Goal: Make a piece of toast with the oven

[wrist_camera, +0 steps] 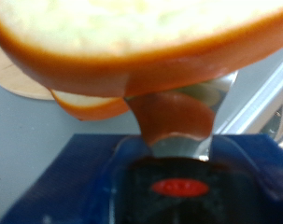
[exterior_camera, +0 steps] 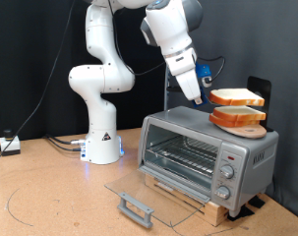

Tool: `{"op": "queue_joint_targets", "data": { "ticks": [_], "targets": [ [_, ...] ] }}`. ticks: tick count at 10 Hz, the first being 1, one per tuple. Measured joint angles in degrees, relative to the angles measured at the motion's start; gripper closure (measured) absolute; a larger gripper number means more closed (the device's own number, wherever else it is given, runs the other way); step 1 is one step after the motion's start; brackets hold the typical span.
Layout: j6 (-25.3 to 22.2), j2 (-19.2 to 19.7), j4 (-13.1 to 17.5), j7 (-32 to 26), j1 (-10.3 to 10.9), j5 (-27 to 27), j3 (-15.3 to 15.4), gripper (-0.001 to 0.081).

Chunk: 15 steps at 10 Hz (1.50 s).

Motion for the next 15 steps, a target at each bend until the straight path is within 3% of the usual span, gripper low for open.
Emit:
{"op": "queue_joint_targets", "data": {
  "ticks": [4,7,11,13,15],
  "targets": [
    [-0.8,0.0,0.2,-2.1,-0.6,-0.1,-0.9,0.041],
    [-5.3,-0.5,-0.1,-12.3,-1.6,-1.1,-6.9,0.041],
    [-11.3,-0.8,0.0,-19.2,-5.2,-7.9,-13.1,0.041],
    [-12.3,-0.8,0.1,-20.2,-5.6,-8.3,-13.6,0.041],
    [-12.4,-1.1,-1.1,-25.1,-5.7,-8.6,-14.4,0.041]
  ]
}}
